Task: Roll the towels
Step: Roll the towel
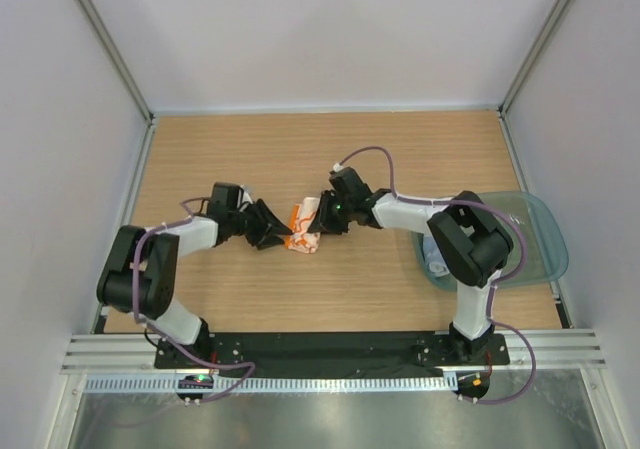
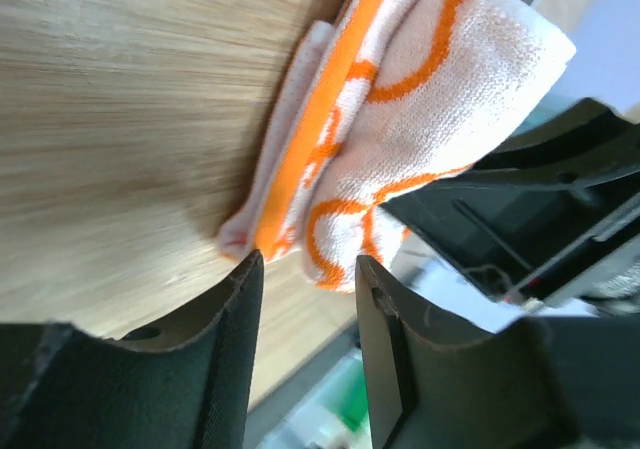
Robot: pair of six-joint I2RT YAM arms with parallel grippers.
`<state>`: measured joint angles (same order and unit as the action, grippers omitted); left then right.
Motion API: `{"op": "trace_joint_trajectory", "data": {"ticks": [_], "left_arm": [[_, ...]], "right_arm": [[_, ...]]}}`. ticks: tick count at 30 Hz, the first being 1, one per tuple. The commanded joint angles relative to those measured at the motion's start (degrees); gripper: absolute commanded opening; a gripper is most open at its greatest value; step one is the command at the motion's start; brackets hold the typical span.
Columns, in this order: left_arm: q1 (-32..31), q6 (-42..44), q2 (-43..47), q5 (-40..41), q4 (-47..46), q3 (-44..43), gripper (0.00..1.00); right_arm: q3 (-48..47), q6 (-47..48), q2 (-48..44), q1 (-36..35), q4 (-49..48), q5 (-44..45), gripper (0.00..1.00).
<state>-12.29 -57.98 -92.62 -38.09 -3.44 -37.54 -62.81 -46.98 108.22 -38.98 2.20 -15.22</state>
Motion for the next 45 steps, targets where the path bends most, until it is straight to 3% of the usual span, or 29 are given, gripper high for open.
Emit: {"op": "trace_joint_trajectory", "data": {"ticks": [1,11,22,25,30,34,38,45], "left_arm": [[-3.9,9.3,5.6,13.2,15.1,-3.8,0.44],[-18.4,15.0,15.7,35.2,19.4,-6.8,0.45],[-24.3,16.2,8.1,36.3,13.3,-8.0,0.45],[-24.3,16.0,5.0,36.0,11.2,-7.5,0.36],[-24.3,16.1,2.2,36.8,10.5,-7.7,0.11],[-24.2,16.2,1.0,36.7,9.7,-7.6,0.05],[-23.7,16.0,0.4,35.4,9.1,-7.1,0.04],[-21.2,14.9,-0.5,31.8,7.5,-5.7,0.03]], "right_arm": [[-4.6,4.1,-1.9,-1.5,18.0,7.0,0.25],[-14.3,5.0,1.6,-3.9,28.8,9.2,0.27],[-17.7,5.2,3.2,-5.1,31.7,9.2,0.30],[-17.6,5.3,3.1,-5.1,31.7,8.8,0.30],[-17.6,5.8,3.0,-5.1,32.0,8.0,0.34],[-17.8,6.3,2.5,-5.1,32.5,7.8,0.44],[-18.5,7.3,1.3,-5.1,34.2,9.6,0.62],[-15.8,8.4,-6.5,-2.9,32.1,11.5,0.75]]}}
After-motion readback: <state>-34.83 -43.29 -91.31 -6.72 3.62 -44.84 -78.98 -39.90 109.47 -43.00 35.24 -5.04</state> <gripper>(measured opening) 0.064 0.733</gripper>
